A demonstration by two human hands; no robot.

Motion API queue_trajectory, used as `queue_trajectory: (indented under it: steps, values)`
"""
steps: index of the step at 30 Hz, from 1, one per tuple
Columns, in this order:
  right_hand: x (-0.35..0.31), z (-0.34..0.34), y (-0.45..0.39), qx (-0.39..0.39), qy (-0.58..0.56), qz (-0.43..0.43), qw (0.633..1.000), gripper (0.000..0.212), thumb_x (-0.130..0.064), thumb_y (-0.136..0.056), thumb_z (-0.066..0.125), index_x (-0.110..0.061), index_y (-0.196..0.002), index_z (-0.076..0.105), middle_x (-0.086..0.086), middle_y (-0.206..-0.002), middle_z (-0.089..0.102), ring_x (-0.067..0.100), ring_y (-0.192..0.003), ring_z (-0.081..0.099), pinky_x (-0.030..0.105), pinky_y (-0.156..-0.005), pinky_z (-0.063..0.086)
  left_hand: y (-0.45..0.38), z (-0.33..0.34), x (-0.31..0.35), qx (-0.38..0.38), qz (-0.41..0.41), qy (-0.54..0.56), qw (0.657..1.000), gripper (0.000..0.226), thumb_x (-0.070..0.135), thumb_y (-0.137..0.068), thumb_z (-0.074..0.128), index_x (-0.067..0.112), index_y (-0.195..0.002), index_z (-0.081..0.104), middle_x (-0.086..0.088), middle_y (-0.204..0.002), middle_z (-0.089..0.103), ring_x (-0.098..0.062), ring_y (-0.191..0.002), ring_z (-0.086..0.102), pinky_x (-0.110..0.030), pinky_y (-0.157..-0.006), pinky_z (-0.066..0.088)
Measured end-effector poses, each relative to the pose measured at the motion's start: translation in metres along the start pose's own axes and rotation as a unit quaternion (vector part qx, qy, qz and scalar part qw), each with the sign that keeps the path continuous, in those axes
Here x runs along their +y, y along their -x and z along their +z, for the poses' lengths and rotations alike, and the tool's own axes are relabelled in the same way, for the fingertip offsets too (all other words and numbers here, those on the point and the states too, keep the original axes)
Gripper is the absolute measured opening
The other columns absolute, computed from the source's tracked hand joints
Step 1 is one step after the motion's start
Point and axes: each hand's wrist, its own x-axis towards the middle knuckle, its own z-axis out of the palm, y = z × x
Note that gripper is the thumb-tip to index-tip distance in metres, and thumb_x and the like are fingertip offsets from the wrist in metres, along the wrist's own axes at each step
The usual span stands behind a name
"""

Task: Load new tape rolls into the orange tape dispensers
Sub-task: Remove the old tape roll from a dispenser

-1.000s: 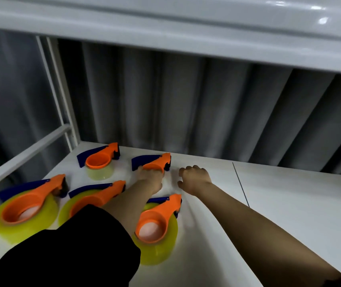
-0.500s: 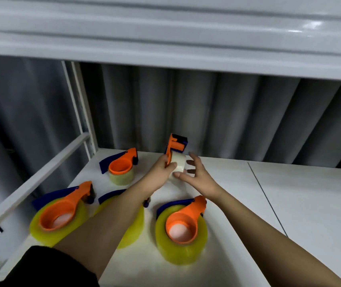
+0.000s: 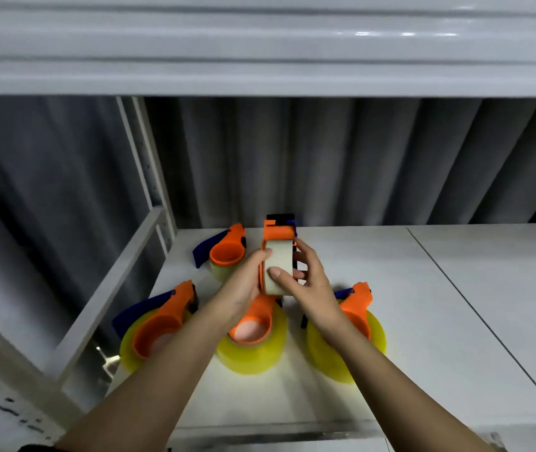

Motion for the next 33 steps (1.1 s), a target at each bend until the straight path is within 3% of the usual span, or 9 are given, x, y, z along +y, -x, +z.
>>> queue_trajectory:
  steps: [3, 5, 7, 10, 14, 17, 24, 30, 33]
  values:
    - [-0.001, 0.013, 0.013, 0.036, 0.035, -0.015, 0.999, 0.070, -0.052, -0.075, 0.073, -0.042, -0.136, 0.038, -0.012, -0.131, 0.045, 0.002, -0.118, 0.052, 0.037, -0.101, 0.047, 0.011, 0.006, 0.001, 0.034, -0.003, 0.036, 0.999, 0.049, 0.034, -0.099, 0.036, 0.011, -0.077, 0.074, -0.010, -0.068, 0.071, -0.018, -0.060, 0.068, -0.029, -0.065, 0.054]
    - [-0.005, 0.020, 0.019, 0.039, 0.034, -0.035, 0.998, 0.075, -0.055, -0.076, 0.070, -0.039, -0.141, 0.036, -0.010, -0.135, 0.045, -0.001, -0.122, 0.048, 0.037, -0.104, 0.045, 0.017, 0.010, -0.003, 0.079, 0.019, 0.044, 0.996, 0.044, 0.030, -0.099, 0.038, 0.007, -0.082, 0.070, -0.006, -0.056, 0.067, -0.014, -0.047, 0.064, -0.021, -0.050, 0.053]
    - [-0.010, 0.020, 0.022, 0.017, 0.021, -0.047, 0.999, 0.076, -0.056, -0.074, 0.067, -0.049, -0.140, 0.030, -0.011, -0.141, 0.041, 0.000, -0.130, 0.042, 0.038, -0.107, 0.043, 0.020, 0.012, -0.007, 0.111, 0.034, 0.067, 0.991, 0.039, 0.031, -0.098, 0.042, 0.012, -0.082, 0.072, -0.007, -0.061, 0.068, -0.019, -0.056, 0.065, -0.028, -0.059, 0.055]
    - [-0.018, 0.014, 0.025, -0.010, 0.044, -0.057, 0.997, 0.076, -0.045, -0.076, 0.073, -0.057, -0.135, 0.026, -0.018, -0.144, 0.038, -0.004, -0.131, 0.039, 0.033, -0.107, 0.043, 0.022, 0.013, -0.007, 0.113, 0.015, 0.116, 0.987, 0.048, 0.037, -0.095, 0.045, 0.017, -0.062, 0.075, -0.011, -0.076, 0.067, -0.029, -0.079, 0.063, -0.043, -0.086, 0.051]
    - [-0.019, 0.011, 0.026, 0.035, 0.046, -0.081, 0.995, 0.075, -0.044, -0.074, 0.076, -0.040, -0.138, 0.037, -0.021, -0.136, 0.045, -0.004, -0.126, 0.044, 0.037, -0.103, 0.046, 0.025, 0.016, -0.001, 0.079, 0.020, 0.107, 0.991, 0.053, 0.036, -0.097, 0.040, 0.016, -0.060, 0.072, -0.009, -0.067, 0.063, -0.019, -0.062, 0.062, -0.031, -0.067, 0.050]
    - [-0.021, 0.011, 0.025, 0.053, 0.065, -0.096, 0.992, 0.072, -0.052, -0.073, 0.074, -0.051, -0.134, 0.036, -0.031, -0.132, 0.044, -0.008, -0.124, 0.042, 0.035, -0.103, 0.047, 0.025, 0.016, 0.003, 0.057, 0.037, 0.122, 0.990, 0.056, 0.033, -0.096, 0.036, 0.017, -0.060, 0.076, -0.008, -0.066, 0.067, -0.015, -0.057, 0.066, -0.027, -0.059, 0.052]
    - [-0.022, 0.011, 0.022, 0.085, 0.067, -0.124, 0.986, 0.054, -0.060, -0.075, 0.061, -0.059, -0.124, 0.038, -0.037, -0.127, 0.045, -0.008, -0.124, 0.044, 0.031, -0.105, 0.044, 0.022, 0.018, 0.008, 0.065, 0.032, 0.138, 0.988, 0.047, 0.028, -0.093, 0.042, 0.016, -0.062, 0.076, -0.007, -0.069, 0.069, -0.018, -0.066, 0.066, -0.031, -0.070, 0.053]
    - [-0.020, 0.005, 0.020, 0.095, 0.093, -0.122, 0.984, 0.049, -0.065, -0.077, 0.053, -0.063, -0.123, 0.035, -0.042, -0.129, 0.036, -0.013, -0.126, 0.036, 0.015, -0.102, 0.036, 0.019, 0.026, 0.012, 0.083, 0.010, 0.155, 0.984, 0.029, 0.026, -0.091, 0.049, 0.010, -0.086, 0.072, -0.013, -0.086, 0.070, -0.026, -0.081, 0.068, -0.040, -0.086, 0.053]
    - [-0.016, 0.006, 0.018, 0.096, 0.085, -0.117, 0.985, 0.048, -0.066, -0.081, 0.047, -0.061, -0.127, 0.035, -0.033, -0.134, 0.037, -0.004, -0.130, 0.037, 0.027, -0.107, 0.039, 0.018, 0.030, 0.010, 0.093, 0.010, 0.146, 0.985, 0.025, 0.026, -0.092, 0.053, 0.013, -0.080, 0.071, -0.010, -0.079, 0.070, -0.024, -0.078, 0.067, -0.040, -0.086, 0.053]
